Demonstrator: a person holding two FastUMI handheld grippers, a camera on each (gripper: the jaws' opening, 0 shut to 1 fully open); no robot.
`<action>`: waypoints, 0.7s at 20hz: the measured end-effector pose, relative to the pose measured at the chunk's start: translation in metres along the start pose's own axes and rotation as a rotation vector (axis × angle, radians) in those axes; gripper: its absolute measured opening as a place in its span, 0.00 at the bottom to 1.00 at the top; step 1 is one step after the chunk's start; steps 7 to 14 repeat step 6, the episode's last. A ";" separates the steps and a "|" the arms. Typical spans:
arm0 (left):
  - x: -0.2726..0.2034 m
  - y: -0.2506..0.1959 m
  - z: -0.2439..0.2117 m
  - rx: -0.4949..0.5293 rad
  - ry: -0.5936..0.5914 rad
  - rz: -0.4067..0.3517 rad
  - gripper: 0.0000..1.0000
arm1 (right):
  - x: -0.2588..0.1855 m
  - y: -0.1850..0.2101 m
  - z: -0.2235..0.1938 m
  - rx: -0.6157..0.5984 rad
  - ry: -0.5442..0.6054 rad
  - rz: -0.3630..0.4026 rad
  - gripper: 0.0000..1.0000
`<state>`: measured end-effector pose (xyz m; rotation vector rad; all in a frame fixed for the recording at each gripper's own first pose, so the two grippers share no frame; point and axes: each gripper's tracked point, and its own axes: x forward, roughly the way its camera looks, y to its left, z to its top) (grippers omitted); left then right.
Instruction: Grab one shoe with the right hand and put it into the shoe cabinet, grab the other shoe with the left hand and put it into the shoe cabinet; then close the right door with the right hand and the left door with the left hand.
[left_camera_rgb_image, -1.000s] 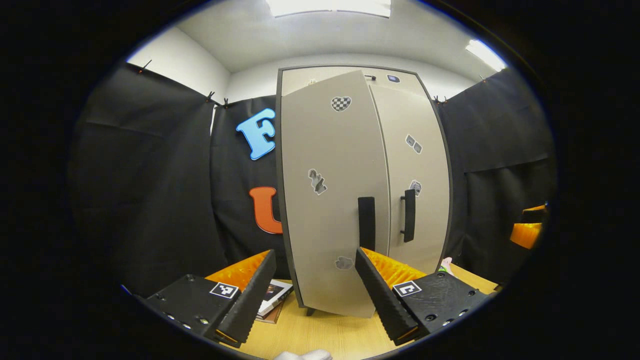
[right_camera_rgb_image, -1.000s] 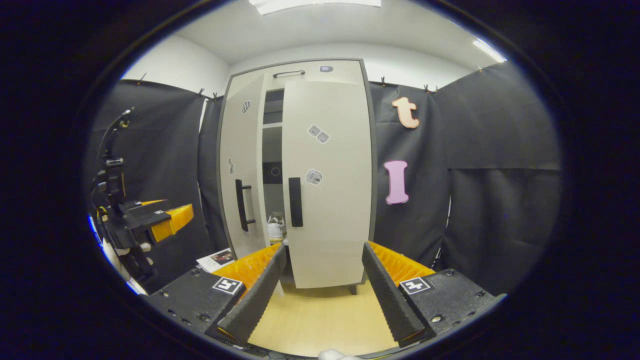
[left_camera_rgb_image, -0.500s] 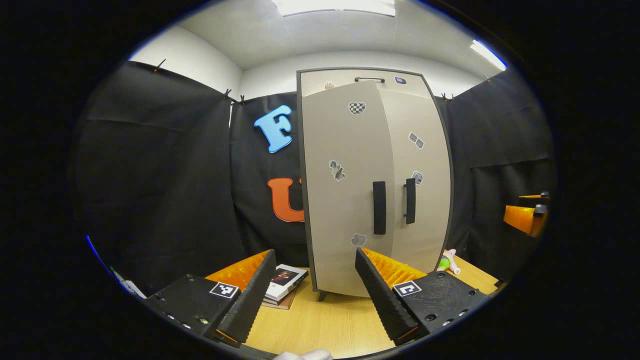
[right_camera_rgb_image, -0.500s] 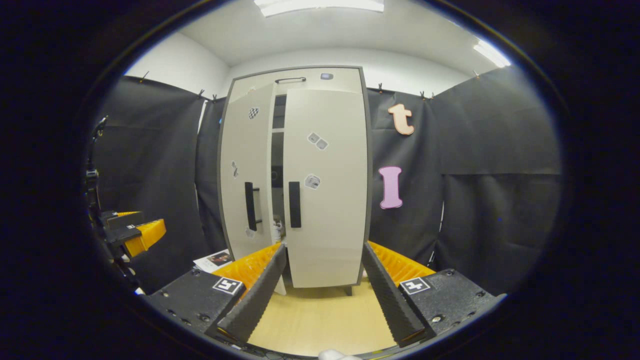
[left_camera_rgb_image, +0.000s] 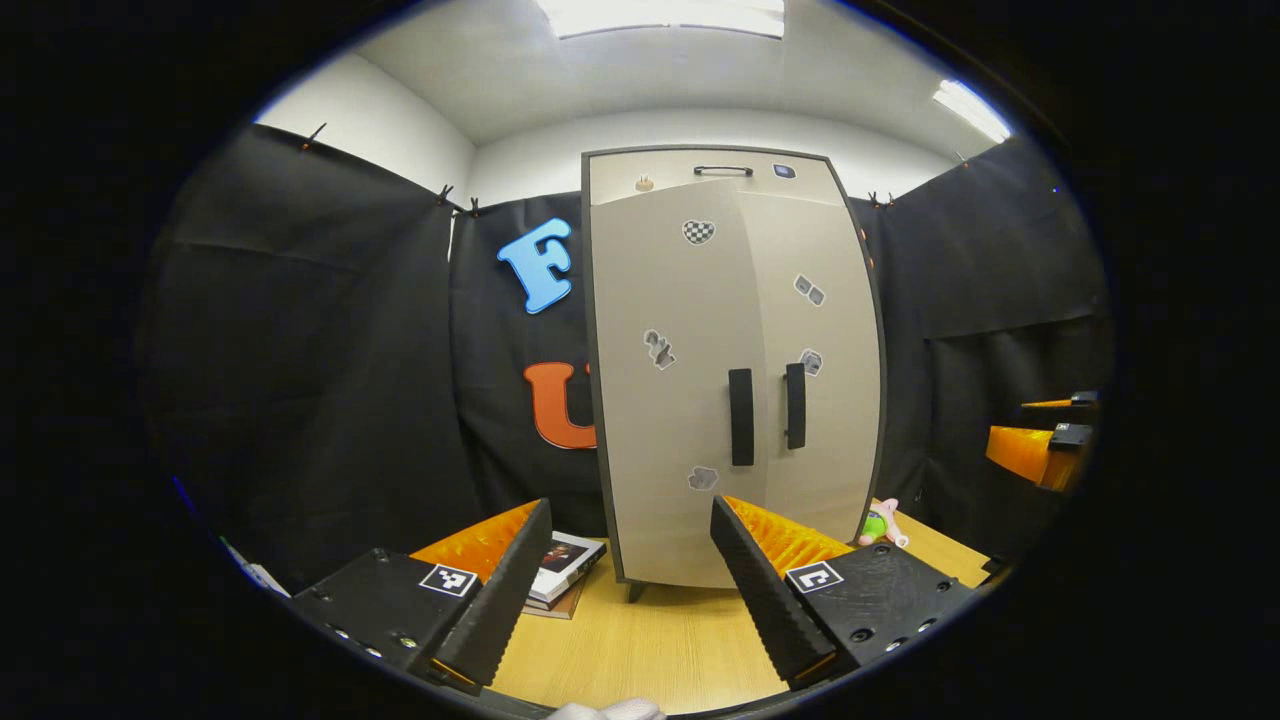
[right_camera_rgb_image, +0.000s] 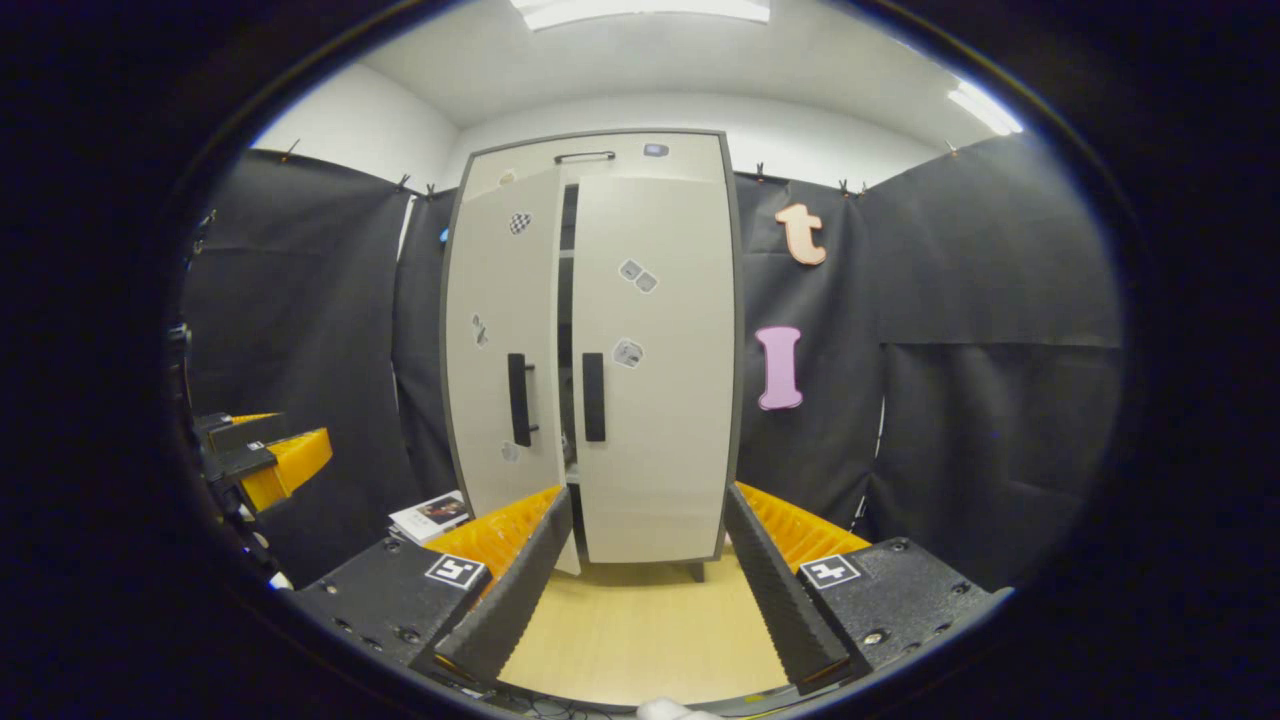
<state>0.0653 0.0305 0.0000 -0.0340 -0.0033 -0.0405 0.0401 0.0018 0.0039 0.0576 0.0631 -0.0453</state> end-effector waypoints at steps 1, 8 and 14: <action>0.000 -0.001 0.001 0.000 -0.003 -0.004 0.96 | -0.002 0.000 0.001 -0.003 -0.003 -0.001 0.99; -0.007 -0.001 0.006 0.000 -0.014 -0.001 0.96 | -0.006 -0.001 0.000 -0.003 -0.003 0.000 0.99; -0.007 -0.001 0.006 0.000 -0.014 -0.001 0.96 | -0.006 -0.001 0.000 -0.003 -0.003 0.000 0.99</action>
